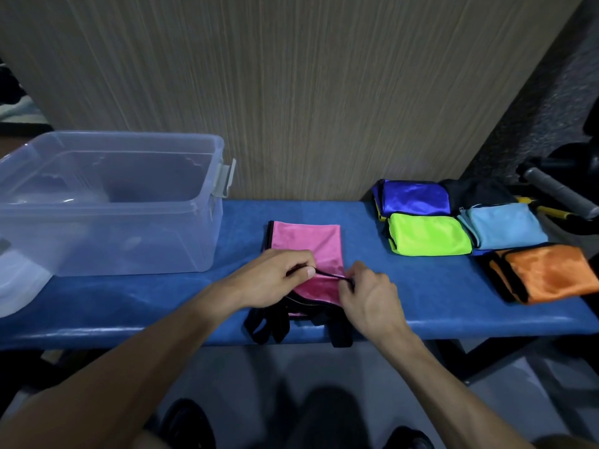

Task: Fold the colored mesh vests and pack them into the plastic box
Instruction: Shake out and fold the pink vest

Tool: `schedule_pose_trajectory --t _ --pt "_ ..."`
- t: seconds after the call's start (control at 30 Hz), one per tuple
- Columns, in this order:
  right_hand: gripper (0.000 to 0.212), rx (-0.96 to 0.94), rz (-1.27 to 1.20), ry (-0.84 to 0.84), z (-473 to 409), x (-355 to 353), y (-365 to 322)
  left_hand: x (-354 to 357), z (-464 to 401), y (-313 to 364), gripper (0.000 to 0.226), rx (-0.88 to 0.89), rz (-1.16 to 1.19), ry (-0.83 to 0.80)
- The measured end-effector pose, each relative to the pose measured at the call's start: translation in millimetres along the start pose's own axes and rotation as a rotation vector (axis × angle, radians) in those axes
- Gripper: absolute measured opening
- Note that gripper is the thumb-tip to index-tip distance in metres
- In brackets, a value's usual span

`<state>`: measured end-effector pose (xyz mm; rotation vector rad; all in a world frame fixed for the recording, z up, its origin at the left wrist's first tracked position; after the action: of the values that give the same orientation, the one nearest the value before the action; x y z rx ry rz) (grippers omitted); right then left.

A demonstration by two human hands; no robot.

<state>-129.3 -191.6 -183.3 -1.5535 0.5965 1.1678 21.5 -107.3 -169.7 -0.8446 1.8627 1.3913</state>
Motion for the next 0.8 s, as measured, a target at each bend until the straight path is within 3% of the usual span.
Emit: schedule_pose_trajectory --t 0.27,0.4,0.53,0.7,0.8 --pt "0.029 0.176 -0.69 -0.146 -1 11 15 5 1 -2 0.01 -0.02 -0.019 -0.081" --pt "0.029 0.266 -0.927 -0.23 0 18 19 23 6 11 0.049 0.023 -0.167 -0.156" --pt "0.026 0.252 -0.931 -0.247 -1 16 24 41 1 17 0.052 -0.043 -0.406 -0.123" --pt "0.028 0.164 -0.773 -0.205 3 15 33 23 1 5 0.02 -0.039 -0.146 -0.034" --pt "0.028 0.147 -0.766 -0.202 6 11 30 14 -3 -7 0.023 -0.113 -0.094 -0.044"
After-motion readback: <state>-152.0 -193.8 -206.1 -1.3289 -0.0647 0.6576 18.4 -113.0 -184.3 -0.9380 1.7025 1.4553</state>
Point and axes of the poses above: each hand's wrist, its own z-axis away from the middle knuckle, its own x-axis out of the palm, y = z × x, the point moved 7 cm from there along -z, towards the middle knuckle, and after that the axes turned 13 degrees about x, right-handed, at the moved point
